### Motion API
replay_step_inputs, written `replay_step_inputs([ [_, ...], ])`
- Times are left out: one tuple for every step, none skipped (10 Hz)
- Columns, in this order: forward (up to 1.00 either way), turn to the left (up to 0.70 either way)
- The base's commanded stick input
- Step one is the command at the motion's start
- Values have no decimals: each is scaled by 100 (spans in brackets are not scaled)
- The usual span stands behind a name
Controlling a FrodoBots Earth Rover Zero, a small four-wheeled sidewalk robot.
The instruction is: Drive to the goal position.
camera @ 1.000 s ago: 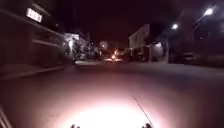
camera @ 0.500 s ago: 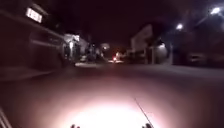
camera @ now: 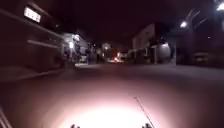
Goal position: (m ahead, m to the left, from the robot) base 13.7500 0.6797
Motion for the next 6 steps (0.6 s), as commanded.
replay_step_inputs([
  [85,0],
  [85,0],
  [85,0],
  [85,0],
  [85,0],
  [85,0],
])
